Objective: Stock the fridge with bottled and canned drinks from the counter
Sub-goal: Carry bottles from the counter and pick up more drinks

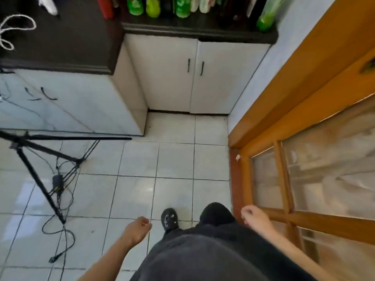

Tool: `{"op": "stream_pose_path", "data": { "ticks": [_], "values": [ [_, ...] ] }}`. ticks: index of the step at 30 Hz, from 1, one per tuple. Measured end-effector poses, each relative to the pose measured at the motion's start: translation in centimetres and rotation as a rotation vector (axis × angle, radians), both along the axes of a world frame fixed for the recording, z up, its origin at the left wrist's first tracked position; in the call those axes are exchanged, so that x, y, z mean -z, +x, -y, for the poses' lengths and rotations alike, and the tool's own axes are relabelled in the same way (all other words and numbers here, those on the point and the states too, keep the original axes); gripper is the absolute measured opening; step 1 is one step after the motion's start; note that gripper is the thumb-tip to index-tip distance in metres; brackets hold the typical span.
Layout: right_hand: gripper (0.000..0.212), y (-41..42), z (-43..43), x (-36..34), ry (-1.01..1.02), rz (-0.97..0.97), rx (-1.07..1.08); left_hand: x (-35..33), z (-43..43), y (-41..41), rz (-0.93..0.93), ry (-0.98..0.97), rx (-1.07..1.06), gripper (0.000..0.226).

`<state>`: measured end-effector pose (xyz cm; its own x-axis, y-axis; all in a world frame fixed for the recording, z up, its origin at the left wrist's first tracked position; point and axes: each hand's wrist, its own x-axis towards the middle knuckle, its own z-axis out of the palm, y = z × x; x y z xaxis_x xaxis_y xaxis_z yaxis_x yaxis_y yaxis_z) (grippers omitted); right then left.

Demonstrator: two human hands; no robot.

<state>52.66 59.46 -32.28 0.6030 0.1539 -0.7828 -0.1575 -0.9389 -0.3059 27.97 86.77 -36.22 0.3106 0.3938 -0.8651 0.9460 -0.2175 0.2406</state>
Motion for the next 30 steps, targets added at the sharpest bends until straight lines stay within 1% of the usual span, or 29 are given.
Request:
{"op": "stream_pose_path", "data": {
  "ticks": [3, 6, 10, 12, 15, 18, 20, 23, 26, 28, 30],
  "values": [
    [0.023, 2.5, -0.8, 0.3, -0.008, -0.008, 0.067, 0.4, -5.1, 6.1, -0.041, 0.058, 0.106, 0.039],
    [0.023, 5.8, -1.3, 2.1, -0.053, -0.045, 0.096, 1.1, -9.1, 13.2, -0.041, 0.073, 0.074, 0.036],
    [0.031, 14.2, -3.3, 3.6, -0.137, -0.146, -0.02, 0.9, -10.9, 23.2, 0.026, 0.095, 0.017, 0.037],
    [0.03, 19.4, -5.1, 2.9, -0.162, -0.14, -0.091, -0.3, -10.3, 27.5, 0.055, 0.068, 0.033, 0.035],
    [0.02, 26.4, -8.8, 1.6, -0.092, -0.099, -0.151, -2.0, -9.7, 32.6, 0.083, -0.052, 0.096, 0.033],
    [0.016, 32.7, -13.0, 0.4, 0.032, -0.011, -0.097, -3.1, -11.3, 37.0, 0.088, -0.083, 0.14, 0.033],
    [0.014, 35.8, -15.9, -0.3, 0.081, 0.019, -0.1, -3.9, -13.1, 39.3, 0.125, -0.062, 0.068, 0.031],
    [0.018, 38.9, -20.0, -0.8, 0.138, 0.024, -0.138, -4.5, -16.6, 42.2, 0.252, -0.032, -0.127, 0.023],
    [0.019, 40.7, -23.6, -0.5, 0.164, 0.035, -0.21, -4.4, -20.3, 45.2, 0.327, -0.023, -0.228, 0.006],
    [0.018, 41.3, -25.7, -0.4, 0.143, 0.04, -0.263, -4.4, -22.8, 47.7, 0.374, -0.017, -0.251, 0.02],
    [0.019, 41.5, -27.3, -0.6, 0.137, 0.073, -0.241, -4.8, -24.9, 50.6, 0.421, -0.015, -0.245, 0.023]
  ]
}}
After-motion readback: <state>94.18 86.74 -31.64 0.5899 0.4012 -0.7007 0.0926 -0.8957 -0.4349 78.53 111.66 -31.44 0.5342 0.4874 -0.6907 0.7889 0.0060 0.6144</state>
